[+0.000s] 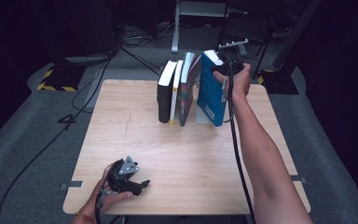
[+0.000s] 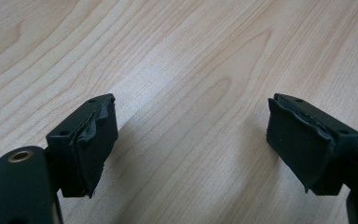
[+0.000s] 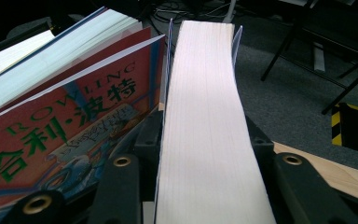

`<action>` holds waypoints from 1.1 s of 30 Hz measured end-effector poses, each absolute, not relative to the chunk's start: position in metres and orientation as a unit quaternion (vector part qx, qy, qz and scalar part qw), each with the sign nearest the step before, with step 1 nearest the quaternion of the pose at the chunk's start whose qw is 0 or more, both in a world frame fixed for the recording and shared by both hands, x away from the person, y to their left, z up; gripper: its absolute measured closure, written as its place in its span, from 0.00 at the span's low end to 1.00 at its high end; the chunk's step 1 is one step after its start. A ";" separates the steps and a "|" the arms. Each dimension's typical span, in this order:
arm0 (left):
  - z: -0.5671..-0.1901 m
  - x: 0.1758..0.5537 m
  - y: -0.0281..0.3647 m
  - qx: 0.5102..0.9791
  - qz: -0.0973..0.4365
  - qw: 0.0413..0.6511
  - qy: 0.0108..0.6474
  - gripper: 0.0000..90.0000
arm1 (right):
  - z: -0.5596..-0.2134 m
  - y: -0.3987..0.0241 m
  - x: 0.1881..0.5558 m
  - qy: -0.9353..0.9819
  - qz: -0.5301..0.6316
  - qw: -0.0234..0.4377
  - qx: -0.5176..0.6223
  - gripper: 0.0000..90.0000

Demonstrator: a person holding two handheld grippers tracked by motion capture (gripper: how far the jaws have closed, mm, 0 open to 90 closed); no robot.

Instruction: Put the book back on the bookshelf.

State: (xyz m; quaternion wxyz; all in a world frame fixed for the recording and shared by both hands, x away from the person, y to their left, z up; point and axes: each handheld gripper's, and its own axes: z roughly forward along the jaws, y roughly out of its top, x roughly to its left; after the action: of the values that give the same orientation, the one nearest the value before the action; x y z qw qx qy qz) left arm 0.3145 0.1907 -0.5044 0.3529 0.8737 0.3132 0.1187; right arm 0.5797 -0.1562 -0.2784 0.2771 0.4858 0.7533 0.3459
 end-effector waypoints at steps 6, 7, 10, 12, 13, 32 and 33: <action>-0.504 0.314 0.191 0.874 0.119 0.352 0.314 0.19 | -0.279 -0.157 0.579 0.748 0.353 0.278 0.488 0.66; -0.504 0.314 0.191 0.873 0.119 0.353 0.314 0.19 | -0.280 -0.158 0.579 0.748 0.354 0.278 0.487 0.66; -0.504 0.314 0.191 0.873 0.120 0.352 0.314 0.19 | -0.282 -0.160 0.578 0.746 0.356 0.276 0.491 0.66; -0.504 0.314 0.191 0.873 0.119 0.353 0.314 0.19 | -0.285 -0.163 0.578 0.747 0.354 0.271 0.493 0.66; -0.504 0.314 0.191 0.873 0.120 0.353 0.314 0.19 | -0.288 -0.165 0.577 0.745 0.355 0.270 0.496 0.66; -0.504 0.314 0.190 0.873 0.119 0.353 0.316 0.19 | -0.296 -0.178 0.560 0.755 0.360 0.251 0.487 0.65; -0.504 0.314 0.190 0.873 0.119 0.353 0.316 0.19 | -0.296 -0.179 0.560 0.756 0.361 0.250 0.486 0.64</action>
State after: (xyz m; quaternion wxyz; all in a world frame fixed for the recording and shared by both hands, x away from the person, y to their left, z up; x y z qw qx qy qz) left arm 0.3138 0.1904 -0.5045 0.3530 0.8726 0.3158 0.1193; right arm 0.5603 -0.1794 -0.2963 0.2496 0.4861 0.7557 0.3609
